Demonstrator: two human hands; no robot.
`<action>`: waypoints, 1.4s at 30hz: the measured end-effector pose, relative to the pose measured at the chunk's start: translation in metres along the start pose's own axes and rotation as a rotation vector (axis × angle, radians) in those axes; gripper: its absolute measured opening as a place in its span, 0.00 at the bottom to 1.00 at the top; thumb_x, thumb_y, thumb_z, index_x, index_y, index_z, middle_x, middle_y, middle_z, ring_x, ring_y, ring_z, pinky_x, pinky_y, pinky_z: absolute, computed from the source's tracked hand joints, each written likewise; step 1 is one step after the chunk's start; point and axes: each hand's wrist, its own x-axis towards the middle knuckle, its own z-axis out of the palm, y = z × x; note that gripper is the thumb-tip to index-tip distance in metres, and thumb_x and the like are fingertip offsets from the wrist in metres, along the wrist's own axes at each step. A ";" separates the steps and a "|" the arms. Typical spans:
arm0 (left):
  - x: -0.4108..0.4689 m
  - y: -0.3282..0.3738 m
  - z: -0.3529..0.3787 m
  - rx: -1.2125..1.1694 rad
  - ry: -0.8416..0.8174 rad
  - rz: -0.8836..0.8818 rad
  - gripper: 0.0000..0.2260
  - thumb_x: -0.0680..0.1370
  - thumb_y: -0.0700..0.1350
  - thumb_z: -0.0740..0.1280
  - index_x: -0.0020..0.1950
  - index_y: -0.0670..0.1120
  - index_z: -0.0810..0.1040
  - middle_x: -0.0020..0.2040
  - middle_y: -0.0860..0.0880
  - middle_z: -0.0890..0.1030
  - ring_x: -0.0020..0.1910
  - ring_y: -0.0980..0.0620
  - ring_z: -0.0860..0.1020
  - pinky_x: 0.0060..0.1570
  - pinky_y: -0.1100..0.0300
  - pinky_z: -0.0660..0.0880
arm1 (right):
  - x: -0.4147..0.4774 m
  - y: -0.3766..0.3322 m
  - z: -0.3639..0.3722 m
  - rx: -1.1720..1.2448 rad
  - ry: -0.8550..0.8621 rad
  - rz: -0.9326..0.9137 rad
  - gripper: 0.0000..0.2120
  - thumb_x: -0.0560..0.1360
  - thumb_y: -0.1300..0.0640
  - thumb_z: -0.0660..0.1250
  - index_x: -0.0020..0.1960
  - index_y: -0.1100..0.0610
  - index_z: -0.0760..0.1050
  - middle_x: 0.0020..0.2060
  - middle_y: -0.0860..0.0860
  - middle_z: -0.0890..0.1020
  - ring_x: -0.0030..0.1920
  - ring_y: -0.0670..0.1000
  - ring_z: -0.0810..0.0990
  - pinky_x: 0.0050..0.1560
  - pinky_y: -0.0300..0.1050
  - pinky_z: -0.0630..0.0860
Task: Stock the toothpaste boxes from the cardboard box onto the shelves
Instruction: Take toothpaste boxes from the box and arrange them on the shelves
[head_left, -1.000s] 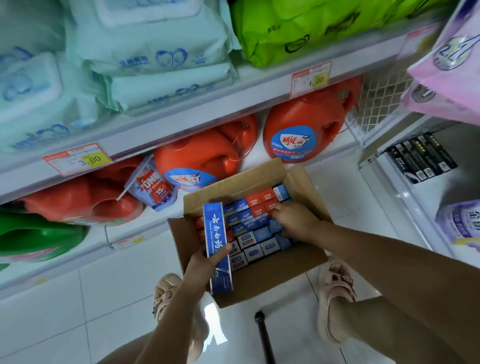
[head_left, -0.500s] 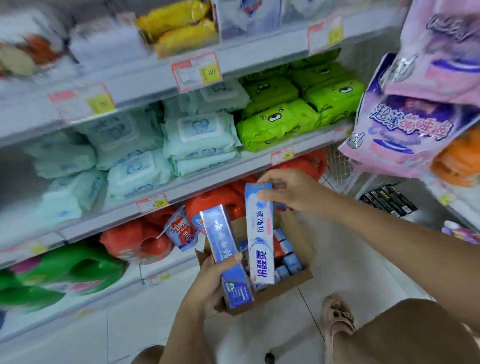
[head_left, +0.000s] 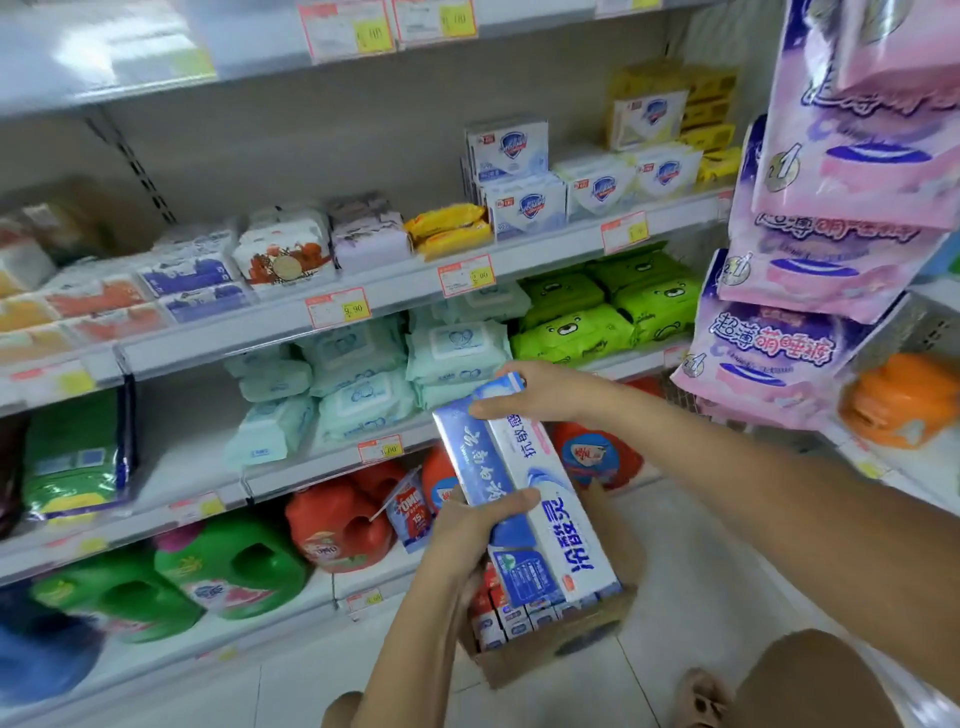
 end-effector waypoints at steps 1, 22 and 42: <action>-0.005 0.010 -0.001 0.045 -0.030 0.015 0.20 0.62 0.38 0.76 0.53 0.41 0.79 0.48 0.42 0.85 0.43 0.42 0.84 0.41 0.52 0.80 | -0.006 -0.012 -0.013 -0.063 -0.056 -0.003 0.24 0.66 0.35 0.72 0.53 0.48 0.72 0.45 0.42 0.71 0.48 0.45 0.72 0.42 0.39 0.68; -0.059 0.172 -0.008 -0.757 0.133 0.465 0.08 0.74 0.42 0.68 0.52 0.45 0.76 0.43 0.46 0.84 0.39 0.52 0.83 0.43 0.56 0.80 | -0.082 -0.128 -0.016 1.135 0.213 -0.357 0.10 0.73 0.67 0.66 0.53 0.59 0.75 0.50 0.59 0.82 0.43 0.53 0.84 0.40 0.44 0.82; -0.027 0.316 0.050 -0.654 0.224 0.655 0.07 0.75 0.42 0.69 0.53 0.48 0.78 0.44 0.50 0.86 0.38 0.53 0.83 0.41 0.56 0.80 | -0.031 -0.208 -0.165 0.293 0.130 -0.431 0.11 0.72 0.53 0.69 0.54 0.49 0.77 0.43 0.44 0.84 0.36 0.41 0.80 0.32 0.34 0.75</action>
